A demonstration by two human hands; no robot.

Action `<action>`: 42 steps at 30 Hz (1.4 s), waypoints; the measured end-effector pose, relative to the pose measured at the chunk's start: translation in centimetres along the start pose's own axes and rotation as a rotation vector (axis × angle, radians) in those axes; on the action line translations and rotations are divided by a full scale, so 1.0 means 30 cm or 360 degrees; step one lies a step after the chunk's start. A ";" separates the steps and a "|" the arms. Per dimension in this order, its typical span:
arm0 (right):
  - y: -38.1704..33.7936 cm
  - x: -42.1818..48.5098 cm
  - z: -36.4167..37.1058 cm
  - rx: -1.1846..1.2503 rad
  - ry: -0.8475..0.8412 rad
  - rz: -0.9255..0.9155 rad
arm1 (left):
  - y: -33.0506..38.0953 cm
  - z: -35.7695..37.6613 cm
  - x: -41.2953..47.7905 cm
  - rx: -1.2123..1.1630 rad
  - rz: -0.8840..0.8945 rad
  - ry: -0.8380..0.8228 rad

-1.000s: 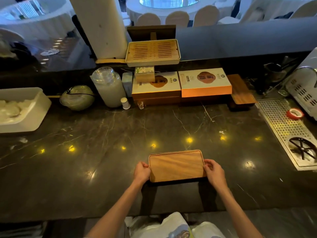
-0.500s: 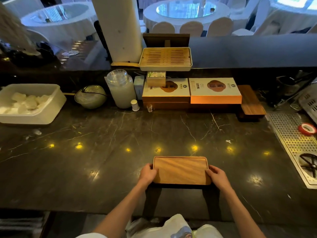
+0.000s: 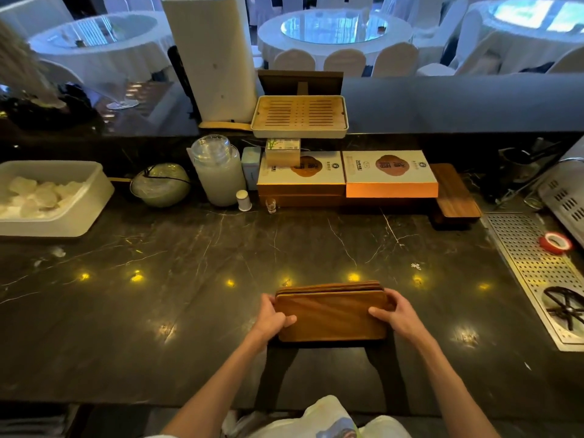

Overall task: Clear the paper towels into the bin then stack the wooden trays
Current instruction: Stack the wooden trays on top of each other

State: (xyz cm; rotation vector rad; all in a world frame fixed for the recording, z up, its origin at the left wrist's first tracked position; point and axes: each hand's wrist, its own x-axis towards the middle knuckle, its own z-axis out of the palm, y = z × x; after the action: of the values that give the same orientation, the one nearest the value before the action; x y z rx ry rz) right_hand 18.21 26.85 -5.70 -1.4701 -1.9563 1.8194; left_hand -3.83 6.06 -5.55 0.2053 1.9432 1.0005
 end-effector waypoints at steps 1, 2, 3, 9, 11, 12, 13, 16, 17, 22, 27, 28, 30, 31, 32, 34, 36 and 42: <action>-0.008 -0.010 -0.007 -0.0023 -0.0009 -0.0083 | -0.001 -0.007 0.001 0.0024 0.0098 0.0006; -0.012 -0.019 -0.011 -0.0066 -0.0005 -0.0161 | -0.004 -0.014 0.000 0.0066 0.0197 0.0017; -0.014 -0.028 -0.012 -0.0130 0.0014 -0.0235 | -0.008 -0.017 -0.002 0.0126 0.0290 0.0047; 0.042 -0.056 0.024 -0.0310 0.0101 -0.0371 | -0.062 -0.014 -0.008 0.0488 0.0604 0.0216; 0.065 -0.058 0.031 -0.0314 0.0113 -0.0332 | -0.076 -0.016 -0.005 0.0530 0.0614 0.0194; 0.073 -0.058 0.031 -0.0324 0.0117 -0.0323 | -0.080 -0.018 -0.004 0.0544 0.0615 0.0180; 0.078 -0.058 0.029 -0.0334 0.0112 -0.0320 | -0.081 -0.019 -0.005 0.0558 0.0617 0.0163; 0.068 -0.057 0.019 -0.0426 0.0047 -0.0321 | -0.084 -0.024 -0.012 0.0663 0.0675 0.0087; 0.059 -0.058 0.019 -0.0483 0.0030 -0.0348 | -0.083 -0.024 -0.015 0.0756 0.0715 0.0083; -0.021 -0.053 0.058 -0.1118 0.0038 -0.0607 | -0.034 0.006 -0.033 0.1499 0.0935 0.0406; -0.082 -0.039 0.189 -0.1737 0.0042 -0.0619 | 0.029 0.125 -0.052 0.1904 0.1052 0.0412; -0.086 -0.041 0.216 -0.1785 0.0056 -0.0627 | 0.037 0.153 -0.055 0.1939 0.1060 0.0400; -0.091 -0.049 0.265 -0.1872 0.0086 -0.0689 | 0.044 0.200 -0.059 0.1992 0.1074 0.0401; -0.092 -0.054 0.287 -0.1902 0.0103 -0.0731 | 0.042 0.216 -0.059 0.2014 0.1079 0.0420; -0.091 -0.059 0.304 -0.1919 0.0132 -0.0771 | 0.037 0.225 -0.059 0.2029 0.1084 0.0446; -0.083 -0.068 0.323 -0.1924 0.0226 -0.0849 | 0.028 0.222 -0.057 0.2020 0.1125 0.0481; -0.073 -0.067 0.313 -0.1902 0.0284 -0.0918 | 0.027 0.198 -0.048 0.2019 0.1192 0.0431; -0.035 -0.031 0.149 -0.1703 0.0177 -0.0602 | -0.003 0.022 0.003 0.1383 0.1015 0.0135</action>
State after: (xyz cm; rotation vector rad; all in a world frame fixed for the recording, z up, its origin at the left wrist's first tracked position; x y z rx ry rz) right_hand 15.26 23.20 -5.65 -1.1320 -3.0327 0.4707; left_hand -3.34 6.43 -5.85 1.3485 2.3364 0.4569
